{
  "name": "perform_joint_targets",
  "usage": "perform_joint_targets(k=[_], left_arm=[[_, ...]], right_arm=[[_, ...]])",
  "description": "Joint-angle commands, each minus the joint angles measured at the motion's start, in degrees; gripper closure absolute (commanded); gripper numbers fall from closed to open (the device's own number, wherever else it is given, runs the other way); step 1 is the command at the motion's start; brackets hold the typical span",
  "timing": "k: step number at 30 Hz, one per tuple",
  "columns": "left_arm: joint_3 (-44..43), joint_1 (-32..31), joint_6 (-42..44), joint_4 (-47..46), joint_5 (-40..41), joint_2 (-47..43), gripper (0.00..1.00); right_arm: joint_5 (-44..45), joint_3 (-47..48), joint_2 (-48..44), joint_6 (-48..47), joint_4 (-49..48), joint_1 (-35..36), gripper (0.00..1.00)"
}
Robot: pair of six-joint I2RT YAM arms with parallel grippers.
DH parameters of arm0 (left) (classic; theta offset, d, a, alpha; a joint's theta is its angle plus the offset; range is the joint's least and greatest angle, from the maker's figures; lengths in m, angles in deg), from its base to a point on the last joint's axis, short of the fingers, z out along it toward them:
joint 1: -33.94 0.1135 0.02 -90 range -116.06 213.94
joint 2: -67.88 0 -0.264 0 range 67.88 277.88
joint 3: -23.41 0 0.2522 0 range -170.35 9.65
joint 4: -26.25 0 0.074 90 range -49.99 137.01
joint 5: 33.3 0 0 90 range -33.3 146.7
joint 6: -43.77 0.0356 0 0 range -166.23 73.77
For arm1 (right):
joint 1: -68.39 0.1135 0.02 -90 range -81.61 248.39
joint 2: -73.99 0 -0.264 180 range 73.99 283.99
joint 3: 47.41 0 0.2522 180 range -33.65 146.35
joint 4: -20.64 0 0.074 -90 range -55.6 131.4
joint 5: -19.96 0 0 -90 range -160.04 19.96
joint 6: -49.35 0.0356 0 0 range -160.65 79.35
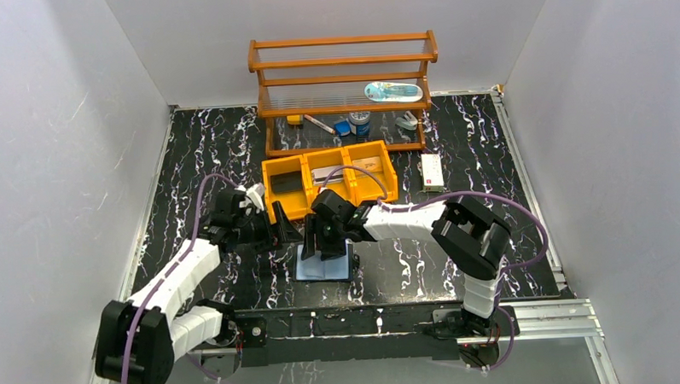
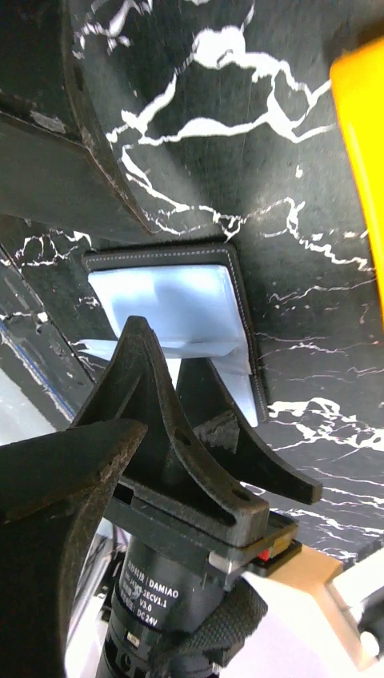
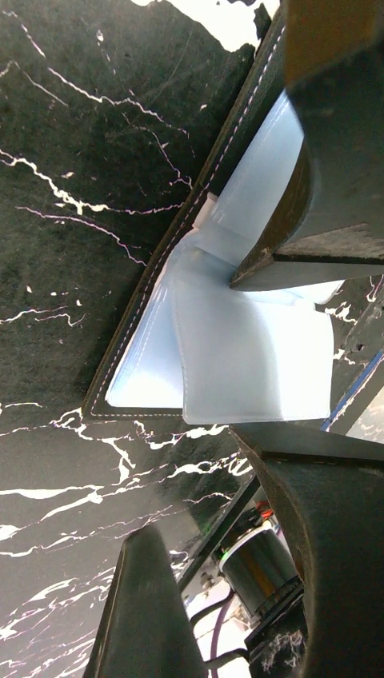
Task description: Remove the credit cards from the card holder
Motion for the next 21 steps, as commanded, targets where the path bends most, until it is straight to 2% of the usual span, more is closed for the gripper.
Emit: perform_joint_targets(k=[1, 7, 14, 17, 21], left_arm=[[0.1, -1.8, -2.7, -3.3, -8.3, 4.3, 0.23], [1.4, -3.8, -5.5, -5.2, -6.4, 7.3, 0.29], [3.8, -4.7, -7.6, -8.1, -7.0, 9.5, 0.34], [4.6, -5.0, -8.8, -8.2, -5.6, 11.3, 0.39], [5.8, -5.0, -10.2, -7.9, -2.6, 11.5, 0.41]], right_arm=[[1.5, -2.1, 2.9, 0.0, 0.2, 0.8, 0.32], [1.3, -3.0, 1.4, 0.5, -1.1, 0.6, 0.33], [-0.1, -4.6, 1.8, 2.7, -2.4, -0.5, 0.39], [-0.1, -4.7, 2.2, 3.5, -1.7, -0.7, 0.41], [0.3, -4.8, 1.6, 3.5, -1.4, -0.8, 0.36]])
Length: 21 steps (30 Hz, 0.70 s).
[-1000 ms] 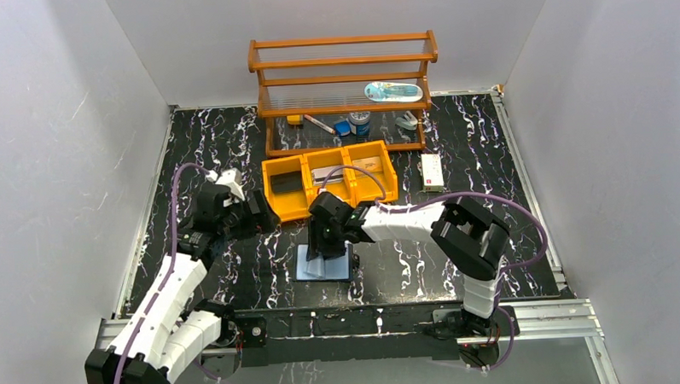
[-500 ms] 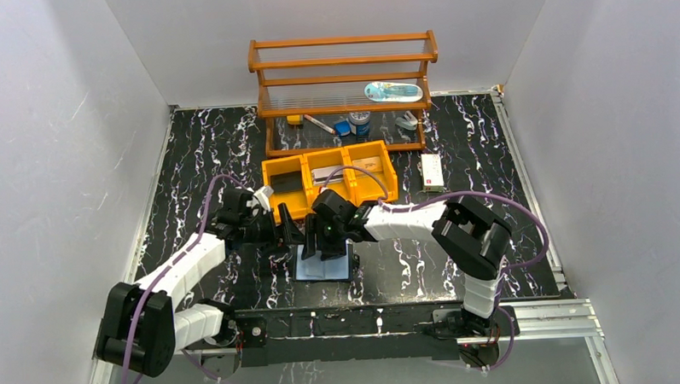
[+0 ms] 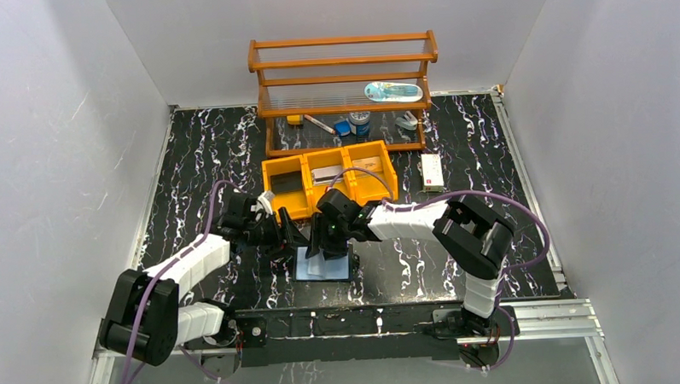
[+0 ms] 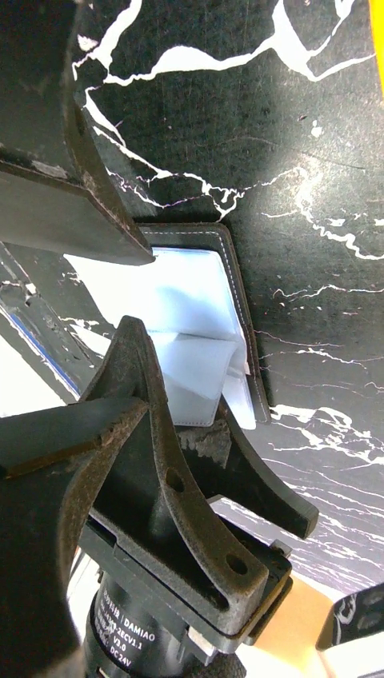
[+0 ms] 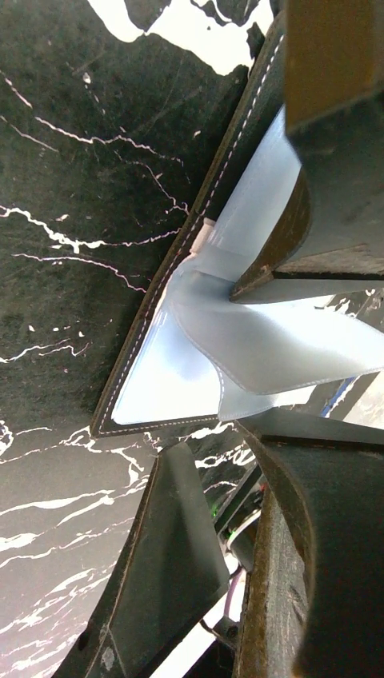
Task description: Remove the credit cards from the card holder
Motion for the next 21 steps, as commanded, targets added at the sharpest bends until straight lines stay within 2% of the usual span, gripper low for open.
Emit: perform_joint_targets(k=[1, 3, 8, 13, 16, 21], left_arm=[[2.1, -1.2, -1.7, 2.7, 2.7, 0.2, 0.42], [2.1, -1.2, -2.7, 3.8, 4.7, -1.5, 0.41], [-0.2, -1.3, -3.9, 9.3, 12.3, -9.7, 0.26], [-1.5, -1.2, -4.1, 13.6, 17.9, -15.9, 0.22], [-0.7, -1.2, -3.5, 11.5, 13.4, -15.7, 0.26], [-0.1, -1.2, -2.4, 5.3, 3.6, -11.0, 0.37]], right_arm=[[1.8, -2.0, 2.0, 0.0, 1.1, 0.7, 0.33], [1.4, -1.8, 1.5, -0.5, 0.6, 0.7, 0.29], [-0.4, -0.2, 1.1, -2.4, 0.2, 0.7, 0.22], [-1.6, 0.5, -1.4, -3.6, -1.5, 0.8, 0.18], [-0.7, 0.2, -4.0, -3.8, -2.7, 0.7, 0.22], [6.0, -1.0, -8.0, -1.6, 1.0, 0.7, 0.39]])
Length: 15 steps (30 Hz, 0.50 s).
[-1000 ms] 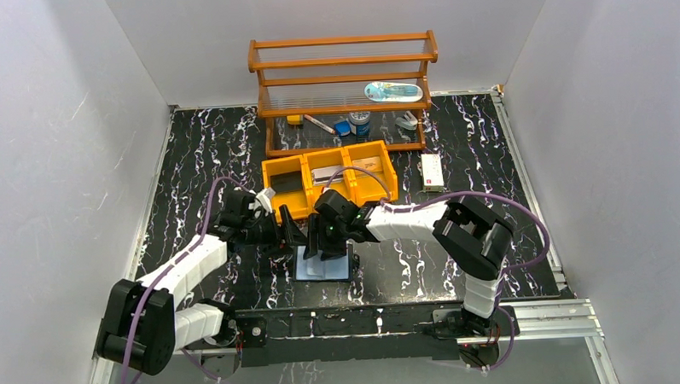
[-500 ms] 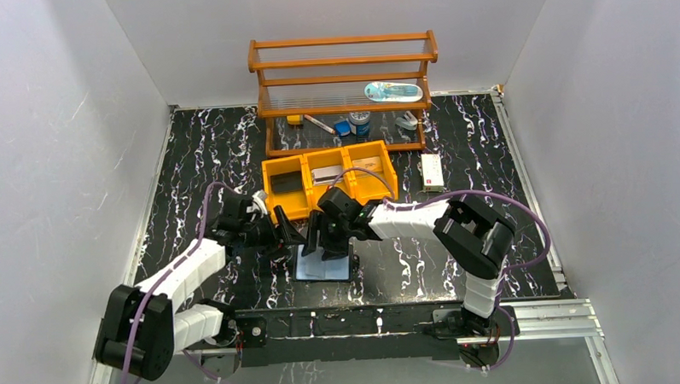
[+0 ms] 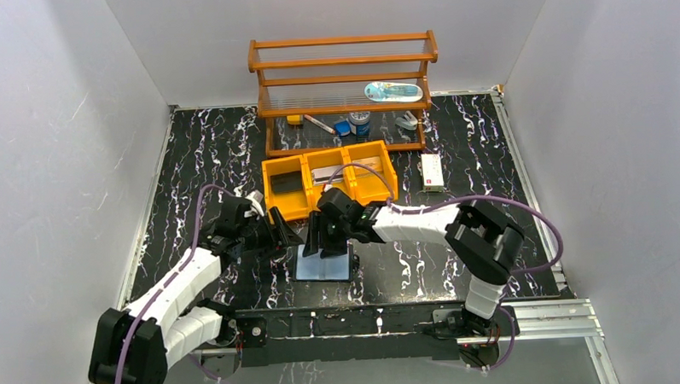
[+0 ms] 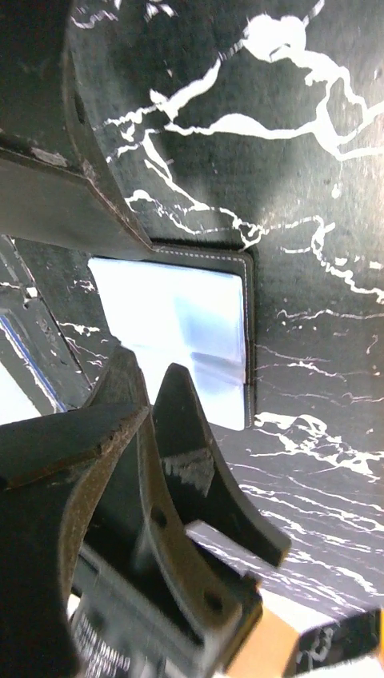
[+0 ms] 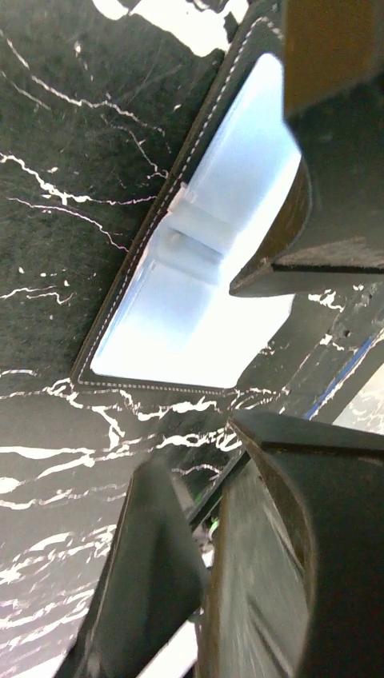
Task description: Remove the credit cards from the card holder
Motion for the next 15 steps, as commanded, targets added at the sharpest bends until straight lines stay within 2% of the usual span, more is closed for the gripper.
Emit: perform_joint_targets(k=[1, 6, 15], left_arm=[[-0.3, -0.3, 1.6, -4.4, -9.2, 3.8, 0.38], [-0.8, -0.8, 3.2, -5.5, -12.4, 9.1, 0.39], [0.4, -2.8, 3.2, -5.5, -9.1, 13.8, 0.39]], right_arm=[[6.7, -1.0, -5.3, 0.7, 2.2, 0.1, 0.41], [7.2, -3.0, -4.1, 1.9, 3.3, 0.1, 0.45], [5.3, -4.7, 0.4, 3.1, 4.5, 0.1, 0.46]])
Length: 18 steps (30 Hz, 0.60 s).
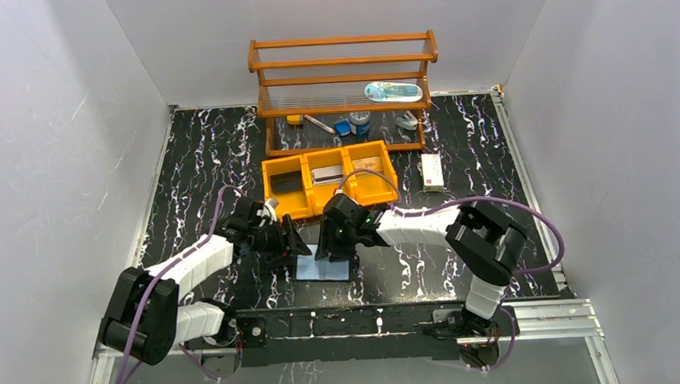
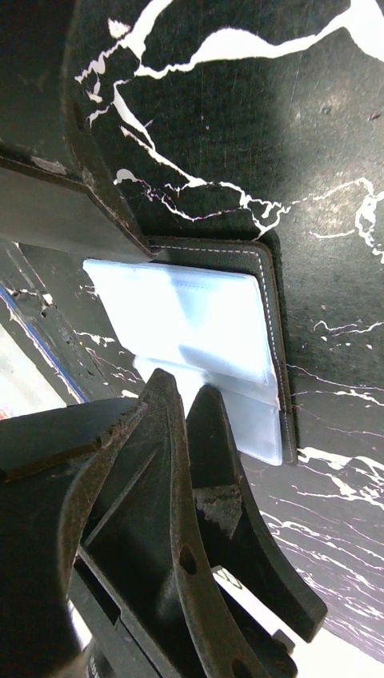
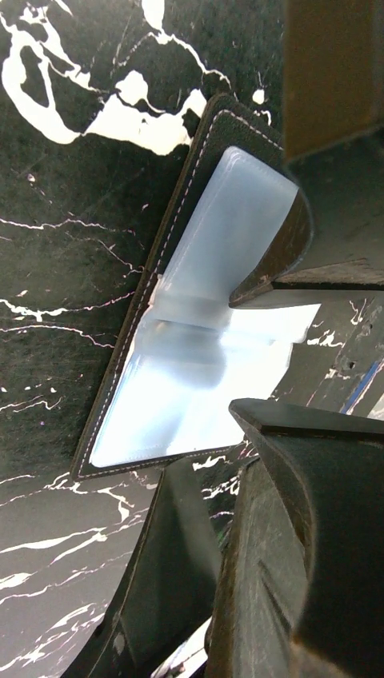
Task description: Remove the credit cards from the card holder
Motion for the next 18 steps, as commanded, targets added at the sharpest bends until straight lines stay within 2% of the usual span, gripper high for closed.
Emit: perform_joint_targets(k=[1, 10, 14, 18], left_arm=[[0.4, -1.4, 1.0, -0.4, -0.3, 0.9, 0.39], [0.0, -5.2, 1.7, -0.5, 1.3, 7.0, 0.39], [0.6, -5.8, 0.3, -3.7, 0.1, 7.4, 0.4], [1.2, -6.0, -2.3, -9.4, -4.9, 8.4, 0.49]], right_arm=[[0.5, -1.0, 2.4, 1.0, 2.3, 0.0, 0.46], [-1.0, -3.4, 3.1, 3.0, 1.3, 0.0, 0.47], [-1.6, -3.4, 3.4, 3.0, 0.8, -0.1, 0.48], [-3.2, -4.0, 3.9, 3.4, -1.0, -0.2, 0.49]])
